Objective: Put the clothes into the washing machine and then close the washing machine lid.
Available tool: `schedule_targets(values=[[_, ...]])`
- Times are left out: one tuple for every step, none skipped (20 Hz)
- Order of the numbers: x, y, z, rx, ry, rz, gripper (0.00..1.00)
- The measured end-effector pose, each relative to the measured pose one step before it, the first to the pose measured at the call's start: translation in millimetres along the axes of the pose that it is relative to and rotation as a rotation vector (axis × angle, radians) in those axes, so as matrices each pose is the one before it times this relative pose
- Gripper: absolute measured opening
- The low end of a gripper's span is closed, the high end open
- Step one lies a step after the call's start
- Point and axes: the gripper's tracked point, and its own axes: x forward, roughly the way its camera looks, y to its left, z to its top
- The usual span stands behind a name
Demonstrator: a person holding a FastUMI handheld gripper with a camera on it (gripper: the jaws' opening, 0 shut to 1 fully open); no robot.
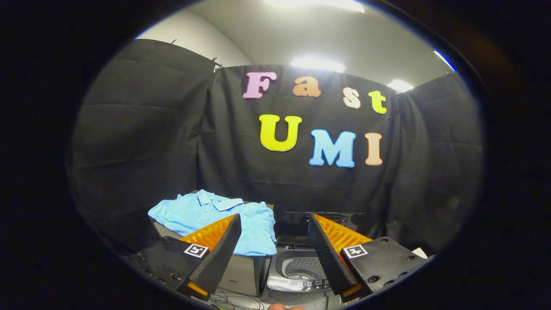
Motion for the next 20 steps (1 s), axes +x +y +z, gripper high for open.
schedule_targets(values=[[3.67,8.13,8.28,0.00496,0.00381,0.01956,0.98],[3.82,6.02,6.82,0.00489,-0.0004,0.01377,0.98],[4.16,6.29,5.94,0.00903,0.00417,0.01395,0.98],[5.3,10.49,0.14,0.01812,0.01172,0.02583,0.98],[5.78,13.59,0.01,0.02012,0.0206,0.03651,0.98],[6.38,10.57,0.33,0.01315,0.01575,0.0269,0.98],[5.8,5.68,2.07,-0.00426,0.01488,0.00754,0.98],[6.37,4.52,3.01,-0.01368,0.00549,0.00195,0.98],[7.78,6.93,3.54,-0.01289,0.00491,0.00897,0.98],[9.33,8.93,-1.5,-0.01122,0.01331,0.01449,0.98],[8.19,7.83,0.66,-0.01016,0.01271,0.01254,0.98],[8.41,7.32,-0.62,-0.01031,0.01962,0.00912,0.98],[6.16,9.17,-0.58,-0.00097,0.01404,0.01683,0.98],[6.85,9.54,0.94,0.00022,0.00699,0.01125,0.98],[8.46,5.89,-0.43,-0.00667,0.00944,0.00014,0.98],[9.05,6.99,-1.22,-0.00965,0.01733,0.00564,0.98],[8.6,6.01,-1.25,-0.00311,0.01683,0.00901,0.98],[9.61,6.46,-2.01,0.00344,0.01565,0.01012,0.98],[8.42,4.81,-1.04,0.00339,0.01768,0.01102,0.98],[8.68,3.43,-0.17,0.00113,0.01582,0.00393,0.98]])
